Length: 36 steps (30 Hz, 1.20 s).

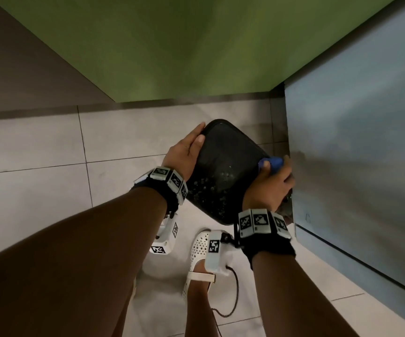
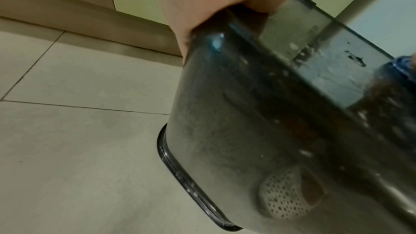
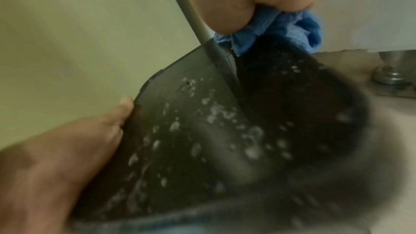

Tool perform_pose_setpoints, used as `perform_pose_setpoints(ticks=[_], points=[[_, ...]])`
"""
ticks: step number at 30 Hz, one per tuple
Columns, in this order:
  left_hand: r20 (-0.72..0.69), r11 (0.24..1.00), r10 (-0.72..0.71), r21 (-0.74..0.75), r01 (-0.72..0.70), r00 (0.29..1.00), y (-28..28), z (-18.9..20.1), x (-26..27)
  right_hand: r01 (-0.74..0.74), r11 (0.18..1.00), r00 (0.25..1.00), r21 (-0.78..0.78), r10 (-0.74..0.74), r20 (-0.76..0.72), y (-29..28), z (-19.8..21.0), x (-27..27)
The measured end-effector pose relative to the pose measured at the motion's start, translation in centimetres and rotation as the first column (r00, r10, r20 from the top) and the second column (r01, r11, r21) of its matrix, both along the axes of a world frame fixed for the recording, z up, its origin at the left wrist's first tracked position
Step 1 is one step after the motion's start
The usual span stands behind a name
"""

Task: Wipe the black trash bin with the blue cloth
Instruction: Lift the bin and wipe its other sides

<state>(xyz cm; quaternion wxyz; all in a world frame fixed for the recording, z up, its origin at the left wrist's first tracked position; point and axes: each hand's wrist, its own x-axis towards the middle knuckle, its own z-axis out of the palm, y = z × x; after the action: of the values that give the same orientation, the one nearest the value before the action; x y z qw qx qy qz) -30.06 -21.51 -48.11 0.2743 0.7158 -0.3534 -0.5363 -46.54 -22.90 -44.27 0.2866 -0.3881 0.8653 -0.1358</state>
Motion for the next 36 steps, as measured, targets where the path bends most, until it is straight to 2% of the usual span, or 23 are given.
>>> perform_pose_setpoints(ticks=[2,4,6,9,11,13,15,16,18,20,23,26,29,33,36], points=[[0.01,1.0,0.012,-0.004,-0.012,1.0,0.1,0.2,-0.2,-0.007,1.0,1.0,0.0,0.007,-0.01,-0.6,-0.1,0.1],[0.006,0.996,0.087,-0.021,-0.087,0.996,0.6,0.5,-0.6,-0.155,0.987,0.987,-0.031,0.154,-0.041,-1.7,-0.2,0.2],[-0.003,0.975,0.214,-0.05,-0.214,0.977,2.1,0.8,-1.2,-0.355,0.933,0.935,-0.065,0.353,-0.04,-3.2,-0.3,0.4],[0.008,0.927,0.375,0.001,-0.375,0.927,5.0,0.9,-1.3,-0.645,0.747,0.757,-0.16,0.653,-0.001,-5.4,-0.5,1.5],[0.068,0.904,0.421,0.047,-0.424,0.905,5.7,1.4,-0.1,-0.751,0.631,0.638,-0.194,0.769,0.031,-6.3,-0.6,2.4],[0.274,0.954,0.291,-0.011,-0.3,0.917,3.9,2.0,1.5,-0.788,0.578,0.582,-0.213,0.812,0.049,-6.8,-0.9,2.8],[0.44,0.999,0.03,-0.036,-0.016,0.897,0.5,2.5,2.7,-0.798,0.559,0.563,-0.224,0.825,0.054,-7.0,-1.0,2.9],[0.453,0.991,-0.117,-0.002,0.132,0.884,-1.4,2.6,2.9,-0.8,0.557,0.56,-0.223,0.826,0.056,-7.1,-1.1,3.0],[0.398,0.926,-0.377,0.125,0.357,0.837,-4.1,2.3,2.9,-0.795,0.571,0.569,-0.204,0.819,0.073,-7.2,-1.1,3.0],[0.358,0.874,-0.484,0.226,0.43,0.798,-5.1,1.9,2.9,-0.78,0.599,0.591,-0.181,0.8,0.102,-7.2,-1.0,3.1],[0.354,0.877,-0.475,0.258,0.405,0.806,-5.0,1.9,3.1,-0.747,0.647,0.637,-0.156,0.763,0.111,-6.7,-0.9,3.2],[0.304,0.9,-0.429,0.231,0.37,0.851,-4.9,2.2,3.1,-0.647,0.744,0.742,-0.167,0.665,0.091,-4.9,-0.7,3.0],[0.287,0.9,-0.428,0.227,0.373,0.857,-4.9,2.3,3.1,-0.538,0.836,0.832,-0.104,0.547,0.094,-1.7,-0.1,1.5],[0.283,0.897,-0.428,0.245,0.367,0.858,-4.8,2.3,3.2,-0.459,0.886,0.878,-0.066,0.463,0.12,2.5,0.4,-0.4],[0.297,0.9,-0.427,0.233,0.369,0.854,-4.8,2.2,3.1,-0.443,0.894,0.892,-0.062,0.447,0.063,2.6,0.1,-0.1]])
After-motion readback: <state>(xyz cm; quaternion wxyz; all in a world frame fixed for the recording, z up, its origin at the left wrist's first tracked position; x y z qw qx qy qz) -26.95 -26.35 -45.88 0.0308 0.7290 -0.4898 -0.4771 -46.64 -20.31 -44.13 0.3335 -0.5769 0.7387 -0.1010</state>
